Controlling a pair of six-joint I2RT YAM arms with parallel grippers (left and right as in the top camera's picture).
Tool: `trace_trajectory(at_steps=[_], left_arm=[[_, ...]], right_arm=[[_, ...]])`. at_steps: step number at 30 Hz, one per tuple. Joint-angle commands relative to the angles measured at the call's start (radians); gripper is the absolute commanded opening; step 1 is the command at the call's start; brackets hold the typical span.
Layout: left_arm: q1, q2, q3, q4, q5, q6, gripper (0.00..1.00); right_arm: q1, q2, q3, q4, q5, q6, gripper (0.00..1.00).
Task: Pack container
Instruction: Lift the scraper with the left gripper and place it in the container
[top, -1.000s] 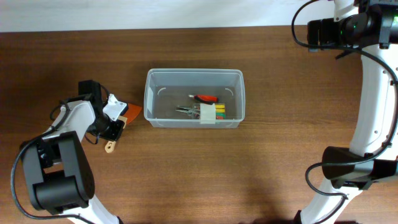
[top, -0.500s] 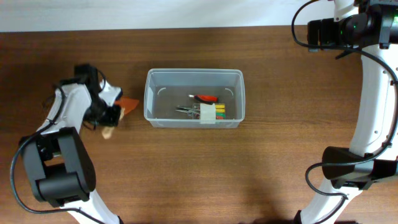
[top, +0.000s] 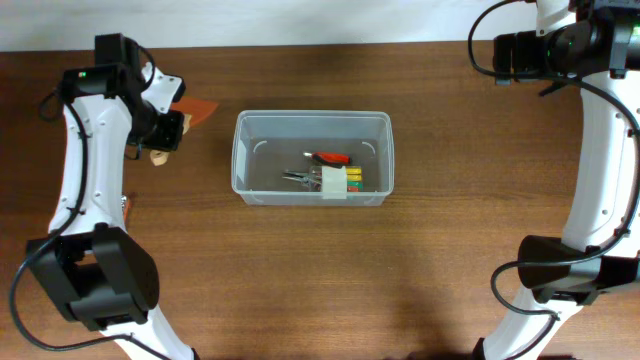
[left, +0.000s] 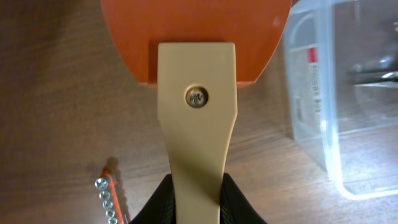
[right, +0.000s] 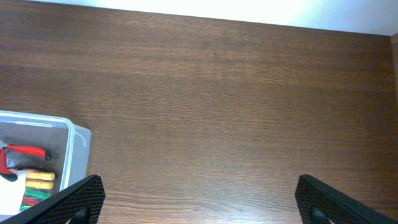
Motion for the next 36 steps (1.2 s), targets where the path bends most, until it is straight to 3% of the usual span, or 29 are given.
trace_trajectory(at_steps=[1, 5, 8, 16, 25, 36], left_arm=[[-0.040, -0.018, 0.050, -0.004, 0.011, -0.010, 0.02], [-0.130, -0.022, 0.120, -0.004, 0.011, -0.006, 0.02], [-0.222, -0.022, 0.181, -0.003, 0.006, 0.066, 0.02], [-0.458, 0.024, 0.185, 0.019, 0.004, 0.477, 0.02], [-0.482, 0.229, 0.179, -0.005, 0.005, 0.485, 0.02], [-0.465, 0.333, 0.179, -0.016, 0.008, 0.485, 0.02]], right_arm=[[-0.003, 0.003, 0.010, -0.002, -0.014, 0.006, 0.99], [-0.003, 0.003, 0.010, -0.002, -0.014, 0.006, 0.99], [-0.003, 0.003, 0.010, -0.001, -0.014, 0.006, 0.99], [-0.003, 0.003, 0.010, -0.002, -0.014, 0.006, 0.99], [-0.003, 0.003, 0.010, -0.002, -0.013, 0.005, 0.99], [-0.003, 0.003, 0.010, -0.001, -0.013, 0.005, 0.99]])
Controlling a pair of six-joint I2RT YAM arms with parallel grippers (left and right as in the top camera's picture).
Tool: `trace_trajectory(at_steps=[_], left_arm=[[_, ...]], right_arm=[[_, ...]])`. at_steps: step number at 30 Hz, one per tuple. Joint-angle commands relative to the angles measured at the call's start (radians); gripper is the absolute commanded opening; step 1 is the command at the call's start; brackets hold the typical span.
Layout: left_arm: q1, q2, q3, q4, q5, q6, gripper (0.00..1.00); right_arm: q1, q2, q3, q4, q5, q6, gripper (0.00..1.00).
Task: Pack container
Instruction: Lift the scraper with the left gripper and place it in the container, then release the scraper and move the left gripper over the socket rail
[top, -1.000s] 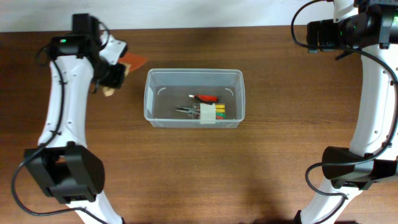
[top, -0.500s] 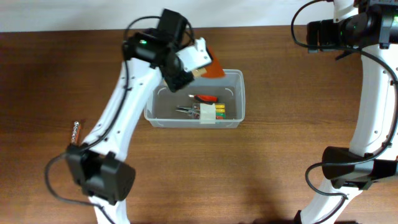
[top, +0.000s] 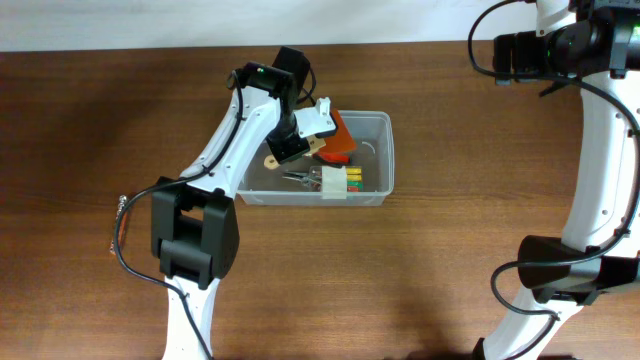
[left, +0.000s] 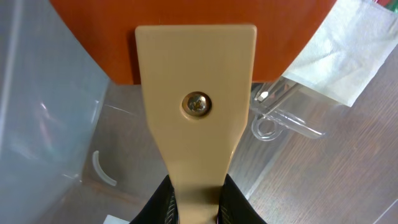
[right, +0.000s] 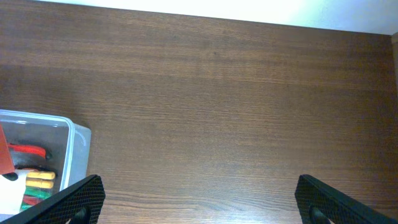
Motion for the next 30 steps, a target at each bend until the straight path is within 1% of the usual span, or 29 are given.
trace_trajectory(at_steps=[1, 5, 6, 8, 11, 12, 14, 15, 16, 19, 23, 25, 28, 30], left_arm=[[0.009, 0.027, 0.003, -0.011, 0.011, 0.019, 0.02], [0.008, 0.030, 0.003, -0.012, 0.011, 0.019, 0.02], [0.008, 0.030, 0.003, -0.012, 0.011, 0.019, 0.07], [0.008, 0.030, 0.003, -0.014, 0.011, 0.019, 0.20], [0.008, 0.029, 0.003, -0.014, 0.010, 0.019, 0.29], [0.008, 0.029, 0.003, -0.015, 0.010, 0.019, 0.29], [0.008, 0.027, 0.003, -0.018, 0.006, 0.019, 0.39], [0.008, 0.025, 0.003, -0.021, 0.006, 0.019, 0.48], [0.008, 0.022, 0.004, -0.025, 0.006, 0.019, 0.50], [0.008, 0.006, 0.008, -0.033, -0.004, 0.008, 0.50], [0.010, -0.044, 0.034, -0.034, -0.091, -0.063, 0.53], [0.016, -0.087, 0.051, -0.034, -0.134, -0.103, 0.58], [0.037, -0.175, 0.077, -0.041, -0.205, -0.185, 0.76], [0.066, -0.254, 0.082, -0.062, -0.251, -0.240, 0.99]], right_arm=[[-0.003, 0.003, 0.010, 0.001, -0.013, 0.005, 0.99], [-0.003, 0.003, 0.010, 0.001, -0.013, 0.005, 0.99], [-0.003, 0.003, 0.010, 0.002, -0.013, 0.005, 0.99], [-0.003, 0.003, 0.010, 0.003, -0.013, 0.005, 0.99], [-0.004, 0.003, 0.010, 0.003, -0.013, 0.005, 0.99], [-0.006, 0.003, 0.010, 0.003, -0.013, 0.005, 0.98], [-0.011, 0.003, 0.010, 0.003, -0.013, 0.005, 0.99], [-0.015, 0.003, 0.010, 0.003, -0.013, 0.005, 0.99], [-0.018, 0.003, 0.010, 0.003, -0.013, 0.005, 0.99], [-0.028, 0.003, 0.010, -0.001, -0.013, 0.005, 0.98], [-0.035, 0.003, 0.010, -0.001, -0.018, 0.005, 0.99], [-0.035, 0.003, 0.010, -0.003, -0.018, 0.005, 0.99], [-0.035, 0.003, 0.010, -0.010, -0.031, 0.006, 0.98], [-0.035, 0.003, 0.010, -0.013, -0.047, 0.005, 0.99]])
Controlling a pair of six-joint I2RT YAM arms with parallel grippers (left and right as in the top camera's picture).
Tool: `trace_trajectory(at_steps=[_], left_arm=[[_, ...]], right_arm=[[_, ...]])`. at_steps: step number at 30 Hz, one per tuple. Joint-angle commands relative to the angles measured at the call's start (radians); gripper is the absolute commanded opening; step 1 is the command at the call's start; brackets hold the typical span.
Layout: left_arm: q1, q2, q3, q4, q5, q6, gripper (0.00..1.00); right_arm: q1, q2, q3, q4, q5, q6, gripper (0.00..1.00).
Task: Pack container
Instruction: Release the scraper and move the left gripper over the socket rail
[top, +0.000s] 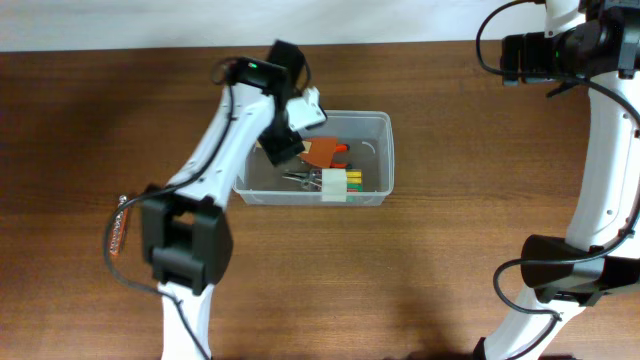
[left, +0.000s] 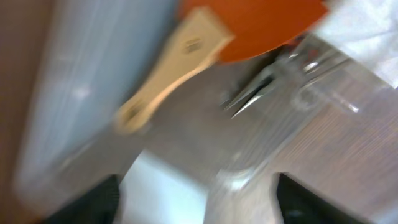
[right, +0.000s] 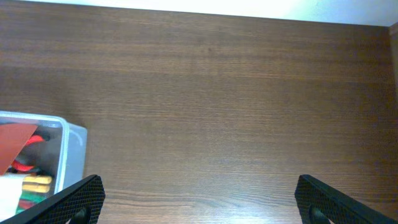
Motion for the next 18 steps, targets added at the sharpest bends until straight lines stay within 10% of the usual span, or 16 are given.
trace_trajectory(at_steps=[1, 9, 18], left_arm=[[0.060, -0.203, 0.054, -0.036, -0.120, -0.145, 0.99], [0.388, -0.399, 0.054, -0.270, -0.106, -0.554, 0.99], [0.658, -0.534, 0.042, -0.349, -0.026, -0.544, 0.99]], right_arm=[[-0.005, 0.003, 0.010, -0.003, -0.036, 0.005, 0.99], [-0.005, 0.003, 0.010, -0.003, -0.050, 0.005, 0.99], [-0.005, 0.003, 0.010, -0.003, -0.051, 0.005, 0.99]])
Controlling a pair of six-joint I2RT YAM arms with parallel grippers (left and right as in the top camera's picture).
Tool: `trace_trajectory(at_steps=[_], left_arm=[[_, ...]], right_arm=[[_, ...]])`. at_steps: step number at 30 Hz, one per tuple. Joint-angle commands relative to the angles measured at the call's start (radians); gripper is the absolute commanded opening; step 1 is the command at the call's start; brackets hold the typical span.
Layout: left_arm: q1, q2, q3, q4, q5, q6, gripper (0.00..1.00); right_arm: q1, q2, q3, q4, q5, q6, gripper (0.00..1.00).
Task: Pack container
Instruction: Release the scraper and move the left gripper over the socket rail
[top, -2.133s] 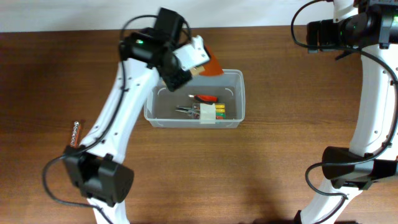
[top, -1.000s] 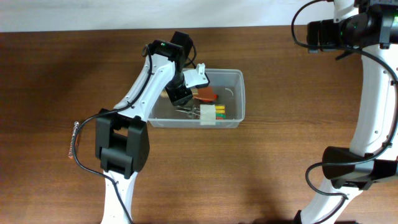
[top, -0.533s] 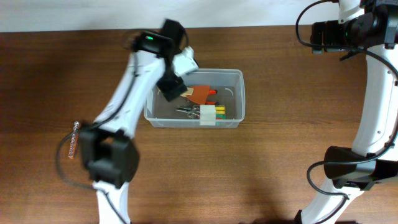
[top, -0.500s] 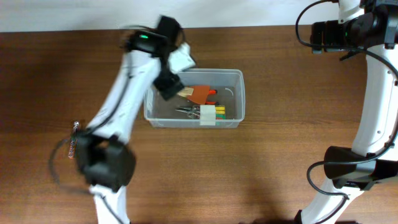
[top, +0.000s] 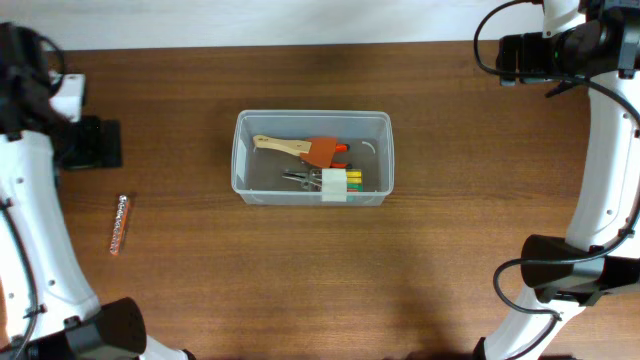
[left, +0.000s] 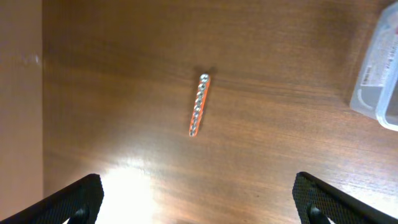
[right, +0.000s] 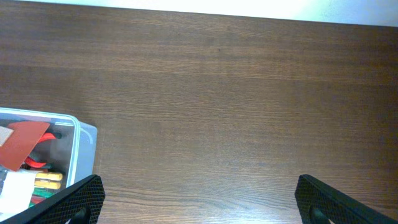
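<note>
A clear plastic container (top: 240, 160) stands mid-table. Inside lie an orange scraper with a tan handle (top: 305, 149), red-handled pliers, a white packet and coloured bits (top: 345, 181). An orange strip of screws (top: 118, 224) rests on the wood at the left, also in the left wrist view (left: 198, 104). My left gripper (left: 198, 202) hangs open and empty high above the left table side, near the strip. My right gripper (right: 198, 202) is open and empty over the far right, with the container corner (right: 84, 140) at its left.
The table's left edge (left: 42, 93) runs beside the screw strip. The back edge of the table meets a white wall (top: 300, 20). Both arm bases stand at the front corners.
My left gripper has moved from over the container to the far left of the table, above the screw strip. The scraper lies in the container. The right arm has barely shifted.
My left gripper was shut on the scraper's handle left of the container, near the screw strip. Then it held the scraper over the container. Then it was open with the scraper lying inside. Now it is open over the screw strip.
</note>
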Motion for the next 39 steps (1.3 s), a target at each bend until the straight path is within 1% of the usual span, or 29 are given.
trace_trajectory(at_steps=[1, 5, 9, 13, 16, 18, 20, 23, 26, 28, 30, 34, 39], left_arm=[[0.019, -0.117, -0.020, -0.011, 0.047, -0.036, 0.99], [0.019, -0.273, -0.145, 0.024, 0.045, -0.018, 0.99], [0.019, -0.441, -0.368, 0.096, 0.042, -0.002, 0.99], [0.026, -0.578, -0.657, 0.249, 0.043, 0.000, 0.99], [0.063, -0.606, -0.863, 0.397, 0.055, 0.040, 0.99], [0.108, -0.579, -0.975, 0.508, 0.106, 0.094, 0.99], [0.152, -0.526, -1.033, 0.591, 0.174, 0.146, 0.99], [0.210, -0.412, -1.035, 0.671, 0.222, 0.184, 0.99], [0.235, -0.302, -1.019, 0.735, 0.224, 0.288, 0.99], [0.235, -0.235, -1.009, 0.758, 0.223, 0.371, 0.99], [0.235, -0.172, -1.000, 0.773, 0.219, 0.425, 0.99], [0.235, -0.085, -0.996, 0.813, 0.181, 0.450, 0.99], [0.237, -0.030, -0.996, 0.881, 0.182, 0.497, 0.99]], right_arm=[[-0.005, 0.003, 0.010, -0.001, -0.018, 0.006, 0.99], [-0.005, 0.003, 0.010, -0.001, -0.017, 0.006, 0.99], [-0.005, 0.003, 0.008, -0.001, -0.017, 0.005, 0.99], [-0.005, 0.003, 0.008, -0.002, -0.017, 0.005, 0.99], [-0.005, 0.003, 0.008, -0.002, -0.017, 0.005, 0.99], [-0.005, 0.003, 0.008, -0.001, -0.017, 0.005, 0.99], [-0.005, 0.003, 0.008, 0.000, -0.017, 0.005, 0.99], [-0.005, 0.003, 0.008, 0.000, -0.017, 0.005, 0.99], [-0.005, 0.003, 0.008, 0.000, -0.017, 0.005, 0.99], [-0.005, 0.003, 0.008, 0.000, -0.018, 0.006, 0.99], [-0.005, 0.003, 0.008, 0.000, -0.018, 0.006, 0.98], [-0.005, 0.003, 0.008, -0.001, -0.018, 0.006, 0.99], [-0.005, 0.003, 0.008, -0.001, -0.018, 0.006, 0.99]])
